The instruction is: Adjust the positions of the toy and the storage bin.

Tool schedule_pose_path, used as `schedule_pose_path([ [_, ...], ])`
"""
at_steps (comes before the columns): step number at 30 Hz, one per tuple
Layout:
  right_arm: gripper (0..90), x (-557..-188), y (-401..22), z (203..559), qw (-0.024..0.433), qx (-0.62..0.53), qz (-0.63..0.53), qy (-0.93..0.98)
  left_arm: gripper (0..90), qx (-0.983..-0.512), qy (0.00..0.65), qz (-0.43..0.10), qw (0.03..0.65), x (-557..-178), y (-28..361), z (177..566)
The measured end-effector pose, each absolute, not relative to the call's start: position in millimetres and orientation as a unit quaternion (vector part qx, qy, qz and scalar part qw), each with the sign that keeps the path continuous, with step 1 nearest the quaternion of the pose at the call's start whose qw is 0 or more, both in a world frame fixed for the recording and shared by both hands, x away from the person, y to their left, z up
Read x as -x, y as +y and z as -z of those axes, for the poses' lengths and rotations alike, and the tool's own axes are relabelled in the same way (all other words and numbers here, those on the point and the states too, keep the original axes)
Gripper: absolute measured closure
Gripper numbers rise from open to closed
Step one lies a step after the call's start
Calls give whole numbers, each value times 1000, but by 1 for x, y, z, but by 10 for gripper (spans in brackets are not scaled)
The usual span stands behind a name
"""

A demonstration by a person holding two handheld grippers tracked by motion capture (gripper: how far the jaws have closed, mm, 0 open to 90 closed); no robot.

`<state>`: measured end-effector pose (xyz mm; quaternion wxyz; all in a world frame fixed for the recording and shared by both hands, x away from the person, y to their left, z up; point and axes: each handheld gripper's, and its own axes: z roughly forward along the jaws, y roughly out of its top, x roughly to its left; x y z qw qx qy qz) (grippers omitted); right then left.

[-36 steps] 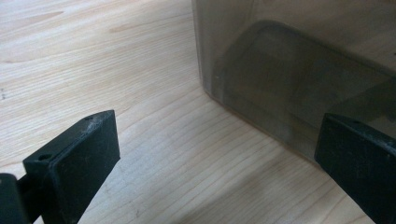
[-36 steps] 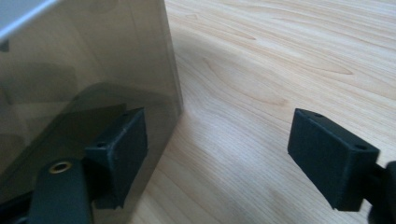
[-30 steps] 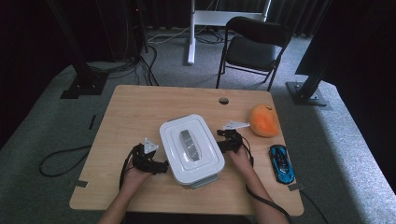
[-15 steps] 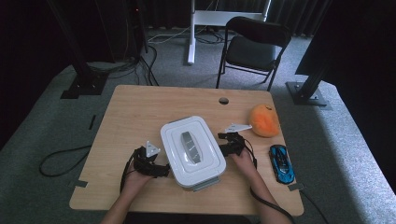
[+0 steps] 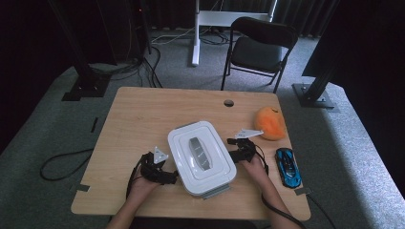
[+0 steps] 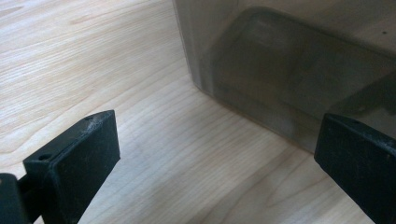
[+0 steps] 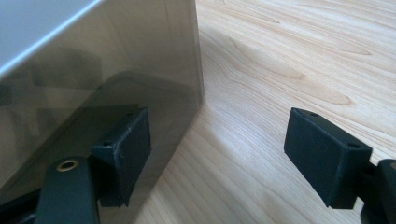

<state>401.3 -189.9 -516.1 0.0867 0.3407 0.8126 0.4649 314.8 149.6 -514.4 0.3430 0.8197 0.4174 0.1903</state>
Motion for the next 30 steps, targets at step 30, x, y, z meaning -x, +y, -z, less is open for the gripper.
schedule_pose_path([
  [30, 139, -364, -231, 516, 143, -393, -460, 783, 5, -819, 417, -190, 346, -312, 198, 527],
])
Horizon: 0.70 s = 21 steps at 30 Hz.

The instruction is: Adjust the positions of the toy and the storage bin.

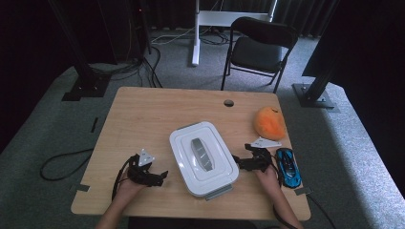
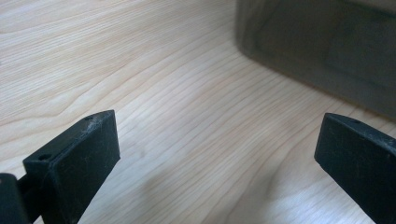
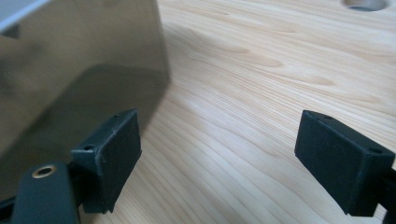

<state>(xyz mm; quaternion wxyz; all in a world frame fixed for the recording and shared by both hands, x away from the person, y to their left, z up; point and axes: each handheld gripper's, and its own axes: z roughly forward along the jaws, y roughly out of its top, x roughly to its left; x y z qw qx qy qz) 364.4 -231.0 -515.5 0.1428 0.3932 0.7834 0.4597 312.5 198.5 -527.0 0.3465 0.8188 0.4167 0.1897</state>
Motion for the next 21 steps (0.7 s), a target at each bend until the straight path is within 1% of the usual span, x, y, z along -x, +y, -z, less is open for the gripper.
schedule_pose_path([
  [5, 137, -354, -245, 519, 143, -401, -448, 786, 5, -811, 436, -195, 338, -310, 217, 531],
  [8, 137, -350, -250, 520, 142, -405, -449, 784, 5, -800, 451, -189, 347, -309, 230, 533],
  [12, 137, -345, -256, 519, 143, -410, -450, 780, 5, -794, 465, -201, 335, -307, 246, 536],
  [17, 137, -340, -263, 510, 146, -413, -462, 771, 5, -780, 490, -208, 331, -305, 265, 539],
  [21, 137, -337, -267, 498, 154, -414, -476, 761, 5, -782, 492, -211, 318, -306, 271, 541],
])
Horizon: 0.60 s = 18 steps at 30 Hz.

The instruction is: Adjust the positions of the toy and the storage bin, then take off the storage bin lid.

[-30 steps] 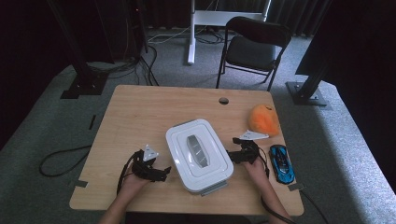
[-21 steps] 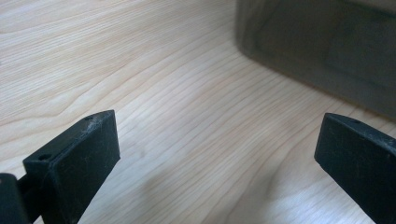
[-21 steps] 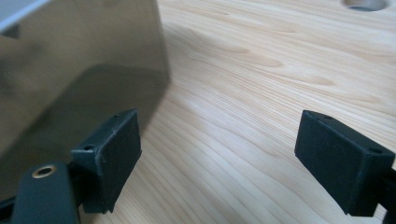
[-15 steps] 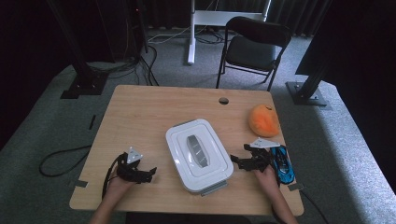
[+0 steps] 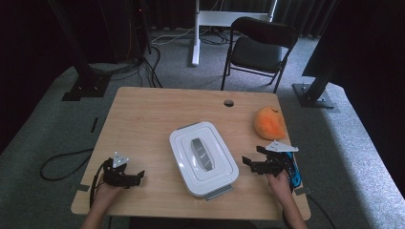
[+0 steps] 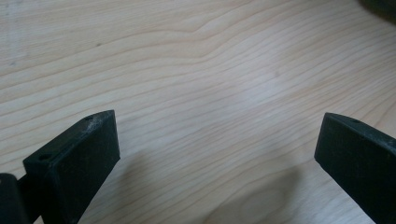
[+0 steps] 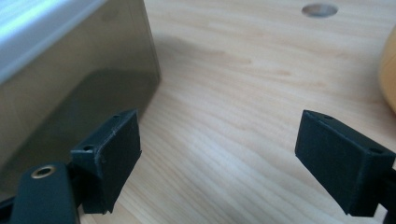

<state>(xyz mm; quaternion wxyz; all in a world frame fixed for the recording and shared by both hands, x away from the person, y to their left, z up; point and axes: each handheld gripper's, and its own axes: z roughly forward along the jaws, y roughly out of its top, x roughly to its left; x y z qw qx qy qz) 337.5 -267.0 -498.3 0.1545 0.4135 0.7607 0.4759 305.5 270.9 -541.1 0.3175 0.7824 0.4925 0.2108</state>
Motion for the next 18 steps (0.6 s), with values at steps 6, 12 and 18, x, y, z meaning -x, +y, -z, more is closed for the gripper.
schedule_pose_path([
  [6, 137, -334, -273, 481, 156, -415, -492, 749, 5, -788, 490, -212, 305, -305, 273, 546],
  [12, 137, -329, -277, 461, 158, -412, -516, 735, 5, -790, 491, -201, 307, -307, 274, 546],
  [18, 135, -327, -272, 435, 166, -405, -525, 729, 5, -787, 497, -202, 305, -306, 274, 546],
])
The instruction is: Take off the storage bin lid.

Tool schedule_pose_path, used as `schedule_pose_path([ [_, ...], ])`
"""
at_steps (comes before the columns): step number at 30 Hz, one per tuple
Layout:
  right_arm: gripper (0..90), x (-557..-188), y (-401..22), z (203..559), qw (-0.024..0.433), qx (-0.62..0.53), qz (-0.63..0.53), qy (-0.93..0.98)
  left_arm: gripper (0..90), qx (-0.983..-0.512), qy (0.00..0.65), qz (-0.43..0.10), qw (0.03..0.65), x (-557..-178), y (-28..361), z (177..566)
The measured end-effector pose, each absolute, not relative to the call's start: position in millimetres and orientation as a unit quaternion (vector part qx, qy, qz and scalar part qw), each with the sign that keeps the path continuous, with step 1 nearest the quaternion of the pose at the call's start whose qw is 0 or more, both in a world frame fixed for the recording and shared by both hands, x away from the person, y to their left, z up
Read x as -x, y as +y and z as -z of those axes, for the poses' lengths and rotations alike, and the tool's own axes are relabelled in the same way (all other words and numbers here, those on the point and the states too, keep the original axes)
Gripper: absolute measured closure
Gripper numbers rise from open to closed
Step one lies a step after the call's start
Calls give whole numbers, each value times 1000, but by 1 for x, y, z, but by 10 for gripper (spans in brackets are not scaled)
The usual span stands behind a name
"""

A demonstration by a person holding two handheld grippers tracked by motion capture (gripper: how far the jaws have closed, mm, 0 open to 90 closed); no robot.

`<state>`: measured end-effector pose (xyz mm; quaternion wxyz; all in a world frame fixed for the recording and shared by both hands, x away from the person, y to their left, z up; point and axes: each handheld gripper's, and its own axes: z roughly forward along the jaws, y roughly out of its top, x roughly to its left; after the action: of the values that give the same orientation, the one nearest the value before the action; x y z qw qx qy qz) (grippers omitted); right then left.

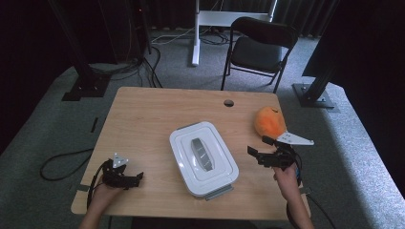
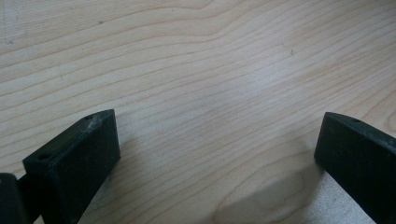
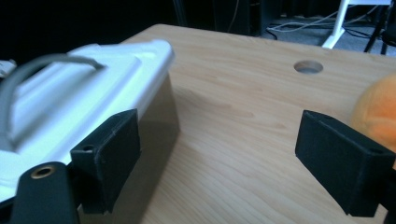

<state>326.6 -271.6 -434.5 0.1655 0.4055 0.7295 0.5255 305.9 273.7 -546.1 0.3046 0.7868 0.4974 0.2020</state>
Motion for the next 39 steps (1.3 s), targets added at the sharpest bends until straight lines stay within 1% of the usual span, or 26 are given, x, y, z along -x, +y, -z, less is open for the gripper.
schedule_pose_path([
  [7, 123, -323, -252, 407, 184, -398, -515, 736, 5, -783, 502, -204, 306, -306, 273, 546],
  [10, 122, -320, -241, 399, 165, -377, -526, 744, 5, -783, 503, -204, 305, -306, 273, 546],
  [15, 122, -318, -224, 388, 160, -361, -529, 751, 5, -783, 503, -204, 305, -306, 273, 546],
  [20, 122, -318, -208, 383, 150, -352, -527, 759, 5, -782, 504, -204, 305, -306, 273, 546],
  [26, 122, -319, -185, 378, 128, -339, -527, 769, 5, -781, 506, -205, 304, -306, 273, 546],
  [27, 122, -320, -181, 377, 119, -335, -534, 767, 5, -781, 506, -205, 304, -306, 273, 546],
  [28, 122, -320, -181, 377, 119, -335, -534, 767, 5, -781, 506, -205, 304, -306, 273, 546],
  [33, 127, -318, -154, 374, 118, -319, -524, 781, 5, -780, 507, -205, 304, -306, 273, 546],
  [39, 128, -319, -138, 378, 115, -319, -505, 794, 5, -780, 507, -205, 304, -306, 273, 546],
])
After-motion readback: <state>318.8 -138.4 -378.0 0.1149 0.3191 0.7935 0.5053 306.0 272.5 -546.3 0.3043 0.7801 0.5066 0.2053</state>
